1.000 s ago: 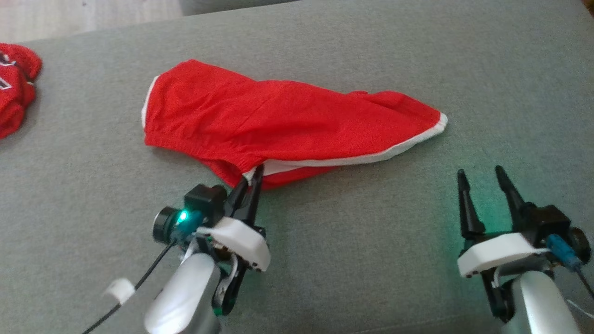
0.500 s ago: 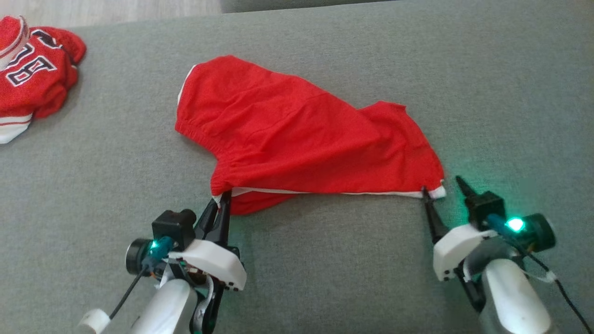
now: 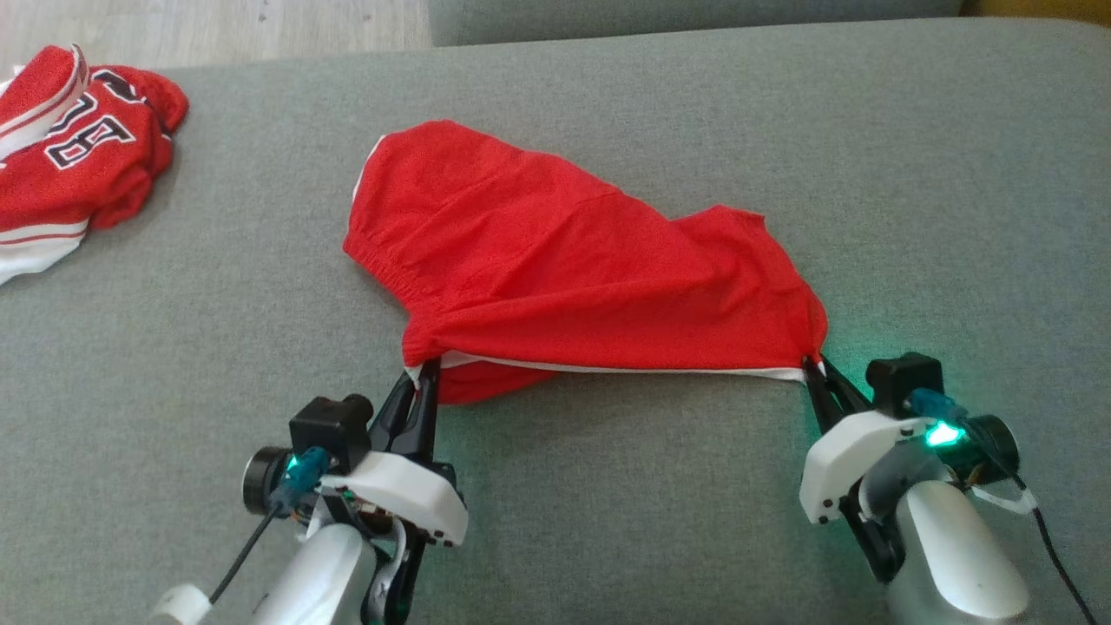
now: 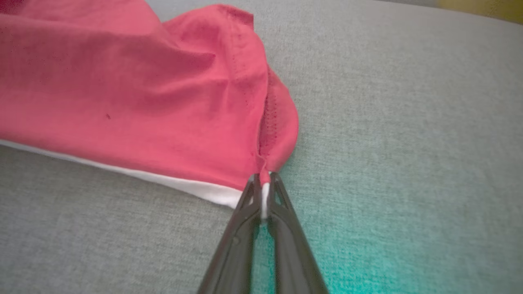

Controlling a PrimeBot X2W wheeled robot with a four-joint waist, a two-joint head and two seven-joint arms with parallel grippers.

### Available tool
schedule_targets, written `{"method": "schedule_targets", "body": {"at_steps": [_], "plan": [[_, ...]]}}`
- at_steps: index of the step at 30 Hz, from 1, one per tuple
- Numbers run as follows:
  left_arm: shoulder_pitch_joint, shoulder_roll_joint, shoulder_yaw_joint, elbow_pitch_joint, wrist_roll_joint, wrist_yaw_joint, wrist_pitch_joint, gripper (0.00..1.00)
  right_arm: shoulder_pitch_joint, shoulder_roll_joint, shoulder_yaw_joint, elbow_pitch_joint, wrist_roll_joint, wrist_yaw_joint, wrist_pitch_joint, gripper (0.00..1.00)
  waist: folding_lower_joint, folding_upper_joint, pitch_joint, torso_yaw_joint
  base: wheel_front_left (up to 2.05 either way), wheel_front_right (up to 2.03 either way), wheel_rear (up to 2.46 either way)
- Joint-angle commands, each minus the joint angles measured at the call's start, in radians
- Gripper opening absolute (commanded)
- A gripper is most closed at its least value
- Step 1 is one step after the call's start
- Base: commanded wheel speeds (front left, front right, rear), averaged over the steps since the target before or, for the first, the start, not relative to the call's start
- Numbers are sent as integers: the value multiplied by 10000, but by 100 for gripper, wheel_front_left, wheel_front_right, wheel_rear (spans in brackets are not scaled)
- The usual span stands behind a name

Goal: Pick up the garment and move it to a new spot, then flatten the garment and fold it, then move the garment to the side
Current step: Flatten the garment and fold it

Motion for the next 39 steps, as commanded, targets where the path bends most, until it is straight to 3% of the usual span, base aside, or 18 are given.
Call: {"method": "schedule_targets", "body": {"at_steps": [1,6,12,20,26,33,39], "plan": [[-168,148,304,-390,-16,65,-183,0,146,-51,195,-206,295,-7,-75,0,0,0,-85,-3,0,0,0],[-261,312,339,-749,44,72,-340,0,60,-51,95,-1154,794,-7,-657,0,0,0,-378,-76,0,0,0],[-686,866,467,-1927,243,33,-176,0,-170,-51,-82,-3149,1043,-7,-741,0,0,0,-1010,-173,0,0,0],[-2536,2261,859,-5218,738,-224,1403,0,-539,-51,-953,-6988,1058,-7,90,0,0,0,-2027,-241,0,0,0],[-4356,2638,835,-6482,584,-670,3037,0,-930,-51,-1322,-9246,959,-7,1314,0,0,0,-2012,-421,0,0,0],[-5269,2452,748,-5797,51,-917,3768,0,-1418,-51,-992,-9206,875,-7,2221,0,0,0,-1116,-664,0,0,0],[-6997,2380,797,-4057,35,-1223,3766,0,-3630,-51,-944,-7099,688,-7,2183,0,0,0,429,-990,0,0,0]]}}
